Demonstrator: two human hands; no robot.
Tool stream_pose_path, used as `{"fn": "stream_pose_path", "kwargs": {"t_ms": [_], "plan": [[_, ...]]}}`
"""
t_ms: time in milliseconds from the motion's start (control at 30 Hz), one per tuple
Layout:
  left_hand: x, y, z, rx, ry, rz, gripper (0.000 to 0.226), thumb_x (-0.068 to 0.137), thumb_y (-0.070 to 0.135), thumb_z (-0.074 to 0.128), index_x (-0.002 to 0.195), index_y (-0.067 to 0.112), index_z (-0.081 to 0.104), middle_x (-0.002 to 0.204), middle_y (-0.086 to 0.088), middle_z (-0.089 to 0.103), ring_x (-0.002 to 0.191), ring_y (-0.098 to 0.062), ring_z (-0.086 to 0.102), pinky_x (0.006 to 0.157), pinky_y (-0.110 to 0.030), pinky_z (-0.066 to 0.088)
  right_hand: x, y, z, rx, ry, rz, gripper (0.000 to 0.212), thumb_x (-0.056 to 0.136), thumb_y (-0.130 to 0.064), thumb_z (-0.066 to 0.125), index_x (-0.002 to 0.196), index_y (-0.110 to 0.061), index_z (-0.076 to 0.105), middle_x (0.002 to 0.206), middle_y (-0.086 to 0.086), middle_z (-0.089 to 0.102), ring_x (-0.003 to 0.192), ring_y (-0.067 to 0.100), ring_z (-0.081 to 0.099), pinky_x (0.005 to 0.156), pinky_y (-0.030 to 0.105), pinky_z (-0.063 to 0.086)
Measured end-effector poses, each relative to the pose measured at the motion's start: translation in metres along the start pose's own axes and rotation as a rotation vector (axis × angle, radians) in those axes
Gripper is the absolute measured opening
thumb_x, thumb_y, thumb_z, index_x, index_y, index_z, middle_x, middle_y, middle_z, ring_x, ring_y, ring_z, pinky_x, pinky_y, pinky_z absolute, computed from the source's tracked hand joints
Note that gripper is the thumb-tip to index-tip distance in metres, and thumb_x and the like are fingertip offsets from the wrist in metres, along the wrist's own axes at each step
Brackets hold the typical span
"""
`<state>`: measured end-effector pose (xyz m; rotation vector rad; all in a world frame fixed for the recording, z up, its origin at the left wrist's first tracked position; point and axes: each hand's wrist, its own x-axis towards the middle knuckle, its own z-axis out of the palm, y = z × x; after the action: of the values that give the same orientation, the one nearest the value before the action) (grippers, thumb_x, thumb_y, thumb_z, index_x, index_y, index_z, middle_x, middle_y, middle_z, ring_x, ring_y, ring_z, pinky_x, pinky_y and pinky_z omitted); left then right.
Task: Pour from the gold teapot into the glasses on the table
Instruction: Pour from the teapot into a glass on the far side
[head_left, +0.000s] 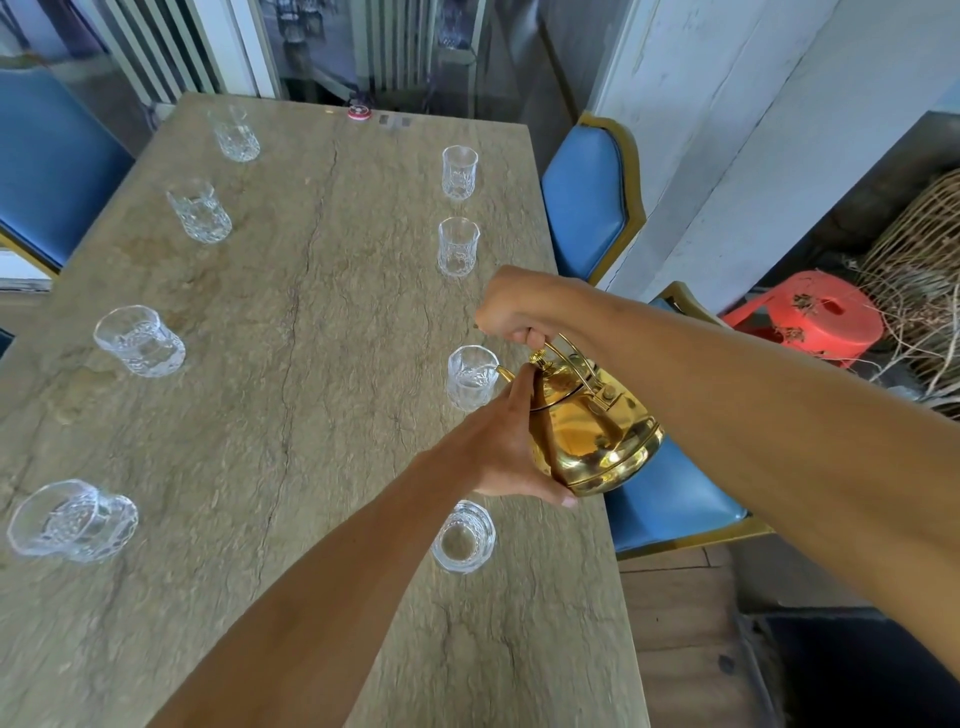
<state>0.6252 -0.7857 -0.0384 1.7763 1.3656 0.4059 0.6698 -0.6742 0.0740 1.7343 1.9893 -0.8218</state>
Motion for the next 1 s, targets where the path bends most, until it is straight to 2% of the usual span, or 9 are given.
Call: {"fn": "stream_pose_path", "kwargs": {"t_ms": [333,467,767,900,1000], "plan": [[-0.004,-0.002,0.002,-0.042,0.009,0.010,0.136,0.044,0.060,0.098,0.151,0.036,0.015,0.142,0.011,0.049,0.129,-0.018,0.052,0.109,-0.046,0.047,0.000,-0.002,0.002,-0.003,-0.014,-0.011,0.028,0.099,-0.009,0.042,0.118,0.005,0.056,0.065,0.008,0.041,0.052,0.017,0.038,0.053,0.028,0.036],[-0.007,-0.003,0.002,-0.063,0.031,0.039,0.130,0.047,0.058,0.097,0.149,0.035,0.020,0.141,0.013,0.051,0.128,-0.017,0.053,0.109,-0.046,0.047,0.005,-0.003,0.002,-0.033,-0.017,0.001,0.021,0.098,-0.009,0.042,0.107,0.002,0.056,0.065,0.008,0.042,0.053,0.018,0.040,0.058,0.030,0.038],[-0.011,-0.003,-0.002,-0.068,0.029,0.046,0.132,0.049,0.054,0.099,0.151,0.033,0.017,0.144,0.010,0.050,0.129,-0.018,0.052,0.110,-0.043,0.046,0.007,-0.007,0.001,-0.053,-0.062,0.037,0.016,0.100,-0.009,0.037,0.106,-0.001,0.050,0.062,0.005,0.035,0.048,0.012,0.029,0.037,0.016,0.028],[-0.012,-0.004,-0.003,-0.078,0.025,0.039,0.135,0.048,0.054,0.099,0.153,0.034,0.016,0.144,0.011,0.050,0.129,-0.017,0.052,0.111,-0.043,0.045,0.006,-0.008,0.000,-0.029,-0.070,0.040,0.016,0.099,-0.008,0.038,0.106,-0.001,0.050,0.063,0.006,0.036,0.050,0.013,0.030,0.048,0.023,0.029],[-0.012,-0.005,-0.003,-0.079,0.025,0.031,0.138,0.045,0.059,0.097,0.153,0.035,0.015,0.145,0.011,0.050,0.130,-0.018,0.053,0.111,-0.045,0.046,0.007,-0.008,0.000,-0.013,-0.065,0.041,0.018,0.099,-0.011,0.039,0.106,-0.001,0.052,0.063,0.006,0.036,0.050,0.013,0.031,0.051,0.025,0.029]]}}
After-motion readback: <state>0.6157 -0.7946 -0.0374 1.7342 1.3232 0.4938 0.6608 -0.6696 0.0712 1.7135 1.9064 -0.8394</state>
